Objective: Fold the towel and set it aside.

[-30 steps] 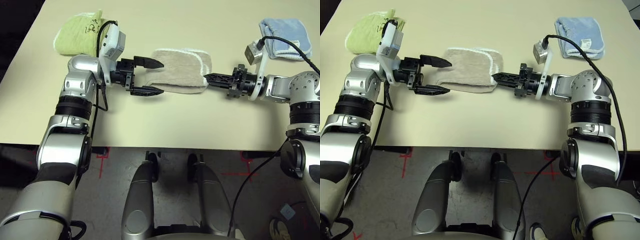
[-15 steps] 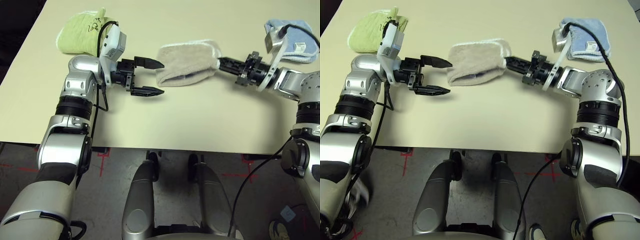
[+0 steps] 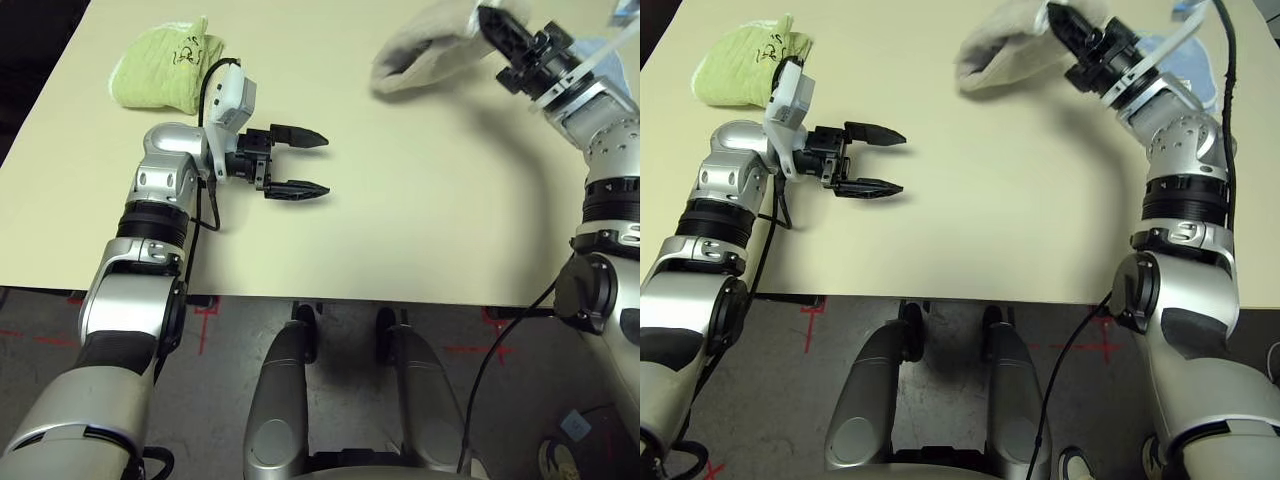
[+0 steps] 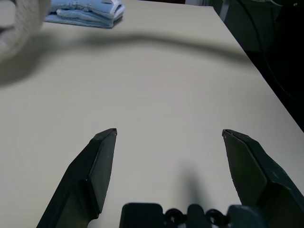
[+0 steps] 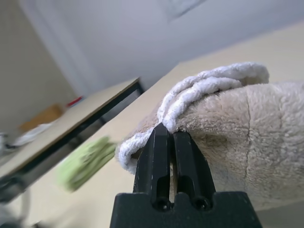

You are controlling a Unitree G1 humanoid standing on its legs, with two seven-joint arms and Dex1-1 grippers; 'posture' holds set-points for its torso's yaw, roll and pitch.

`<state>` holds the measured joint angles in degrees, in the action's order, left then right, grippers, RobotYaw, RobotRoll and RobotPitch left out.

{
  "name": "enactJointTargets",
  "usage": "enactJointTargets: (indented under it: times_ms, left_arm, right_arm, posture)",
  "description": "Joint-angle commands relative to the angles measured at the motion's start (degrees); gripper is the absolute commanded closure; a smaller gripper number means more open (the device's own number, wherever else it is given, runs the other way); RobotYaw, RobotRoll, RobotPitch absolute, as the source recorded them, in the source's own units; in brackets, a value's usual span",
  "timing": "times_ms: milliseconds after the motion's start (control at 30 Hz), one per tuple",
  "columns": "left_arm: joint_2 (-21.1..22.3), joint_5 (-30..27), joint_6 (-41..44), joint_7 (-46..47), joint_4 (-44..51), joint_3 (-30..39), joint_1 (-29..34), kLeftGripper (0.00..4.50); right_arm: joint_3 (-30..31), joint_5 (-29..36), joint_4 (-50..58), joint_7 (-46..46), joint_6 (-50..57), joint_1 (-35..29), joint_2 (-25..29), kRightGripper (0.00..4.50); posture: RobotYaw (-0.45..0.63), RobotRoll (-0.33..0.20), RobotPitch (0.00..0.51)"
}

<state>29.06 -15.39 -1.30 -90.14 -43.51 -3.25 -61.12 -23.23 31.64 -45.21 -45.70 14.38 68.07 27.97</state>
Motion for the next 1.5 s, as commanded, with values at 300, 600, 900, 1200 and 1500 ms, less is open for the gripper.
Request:
enactJointTargets:
  times_ms: [300,600,900,1200,1500]
  left_arm:
    - [-0.2,-0.8,2.0,4.0,2.7,1.9,2.6,0.0]
    - [-0.9,-1.2,1.5,10.5,4.2,4.7,2.9,0.0]
    - [-0.7,-1.8,2.2,12.0,6.5,5.0,3.8,0.0]
    - [-1.5,-1.8,1.7,15.5,7.4,5.8,4.6,0.0]
    - [-1.6,-2.0,1.3,19.5,9.5,6.6,6.1,0.0]
  right_arm:
    - [-0.8,-8.4,-19.0,3.7,-26.6,5.6,7.7,4.46]
    - [-0.5,-11.4,-24.8,5.7,-30.9,7.9,9.8,4.46]
    - [-0.3,-14.0,-26.9,8.1,-33.3,9.1,12.2,4.46]
    - [-0.3,-15.5,-27.6,8.8,-33.6,8.4,12.1,4.46]
    - [0.7,-18.1,-27.5,11.6,-39.8,6.4,9.7,4.46]
  posture:
    - [-0.02,0.0,0.365]
    - [-0.01,0.0,0.399]
    - [-0.01,0.0,0.414]
    - [-0.01,0.0,0.437]
    - [0.02,0.0,0.428]
